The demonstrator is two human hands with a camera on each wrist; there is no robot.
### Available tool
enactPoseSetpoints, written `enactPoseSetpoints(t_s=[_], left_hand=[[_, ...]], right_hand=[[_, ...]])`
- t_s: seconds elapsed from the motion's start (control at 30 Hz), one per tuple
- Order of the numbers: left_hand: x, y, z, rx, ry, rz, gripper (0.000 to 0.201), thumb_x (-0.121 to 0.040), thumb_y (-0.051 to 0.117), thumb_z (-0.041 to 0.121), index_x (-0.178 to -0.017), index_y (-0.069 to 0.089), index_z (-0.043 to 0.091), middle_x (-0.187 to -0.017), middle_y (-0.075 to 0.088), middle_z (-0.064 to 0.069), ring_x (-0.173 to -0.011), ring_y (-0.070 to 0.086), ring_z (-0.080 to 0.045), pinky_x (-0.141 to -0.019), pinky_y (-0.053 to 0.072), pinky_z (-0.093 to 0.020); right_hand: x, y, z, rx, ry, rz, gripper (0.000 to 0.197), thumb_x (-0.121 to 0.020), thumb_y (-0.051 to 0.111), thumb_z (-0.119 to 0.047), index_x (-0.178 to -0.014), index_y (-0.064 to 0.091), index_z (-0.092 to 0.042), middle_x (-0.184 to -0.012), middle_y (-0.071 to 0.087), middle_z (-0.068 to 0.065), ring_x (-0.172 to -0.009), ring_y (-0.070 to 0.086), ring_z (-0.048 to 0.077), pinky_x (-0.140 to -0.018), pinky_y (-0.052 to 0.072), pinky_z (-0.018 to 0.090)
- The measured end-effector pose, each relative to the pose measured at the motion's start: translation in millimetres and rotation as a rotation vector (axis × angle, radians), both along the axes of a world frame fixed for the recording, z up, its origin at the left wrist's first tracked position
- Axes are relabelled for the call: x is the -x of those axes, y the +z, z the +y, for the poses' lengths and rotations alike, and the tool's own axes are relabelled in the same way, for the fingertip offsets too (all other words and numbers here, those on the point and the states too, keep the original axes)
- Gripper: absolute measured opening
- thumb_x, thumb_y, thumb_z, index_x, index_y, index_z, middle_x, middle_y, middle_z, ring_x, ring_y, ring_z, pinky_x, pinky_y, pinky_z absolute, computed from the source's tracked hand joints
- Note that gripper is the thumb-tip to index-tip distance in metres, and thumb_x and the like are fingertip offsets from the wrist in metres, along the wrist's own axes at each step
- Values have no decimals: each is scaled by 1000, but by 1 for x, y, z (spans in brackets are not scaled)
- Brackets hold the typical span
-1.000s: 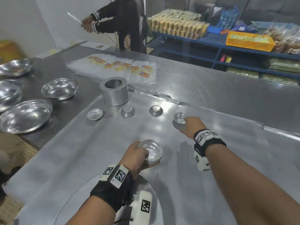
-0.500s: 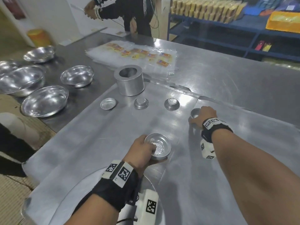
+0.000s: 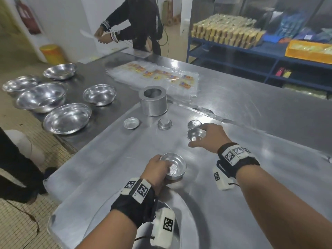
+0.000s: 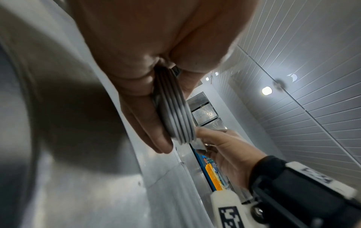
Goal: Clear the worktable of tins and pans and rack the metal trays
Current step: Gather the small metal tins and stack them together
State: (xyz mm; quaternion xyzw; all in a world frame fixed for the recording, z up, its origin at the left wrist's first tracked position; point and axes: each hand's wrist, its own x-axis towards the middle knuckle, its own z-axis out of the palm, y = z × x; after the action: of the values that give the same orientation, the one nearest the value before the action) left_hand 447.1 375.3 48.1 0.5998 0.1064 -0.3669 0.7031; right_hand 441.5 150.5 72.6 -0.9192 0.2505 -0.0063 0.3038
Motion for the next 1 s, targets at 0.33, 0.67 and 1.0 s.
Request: enactPoseSetpoints(t_s=[0.33,0.67,1.0], left_hand=[[-22,31,43,11,-116,-66,64,-71,72,59,-107,74,6,-109,73,-21,-102,70,-41,-92,54,-61],[-43,35,74,-3,-161,-109,27,-87,58,-5,-113,57,0,-112,62,-28,-87,65,-37,-70,61,-51],[-63,29,85,-15,-193,-134,25,-86,52,-8,-105,60,6,-91,63,-21,-66,61,-30,-45,48,-27]], right_hand=[[38,57,113,36,127,-63,91,-57,89,-54,-133,57,-16,-130,54,1,-116,55,17,-91,46,25],[32,62,184,56,224,-102,77,-53,88,-45,-119,66,-12,-116,64,3,-106,60,19,-92,51,36],[7,44,177,-12,314,-24,105,-47,94,-51,-139,55,-18,-132,63,-5,-120,58,11,-103,47,32]])
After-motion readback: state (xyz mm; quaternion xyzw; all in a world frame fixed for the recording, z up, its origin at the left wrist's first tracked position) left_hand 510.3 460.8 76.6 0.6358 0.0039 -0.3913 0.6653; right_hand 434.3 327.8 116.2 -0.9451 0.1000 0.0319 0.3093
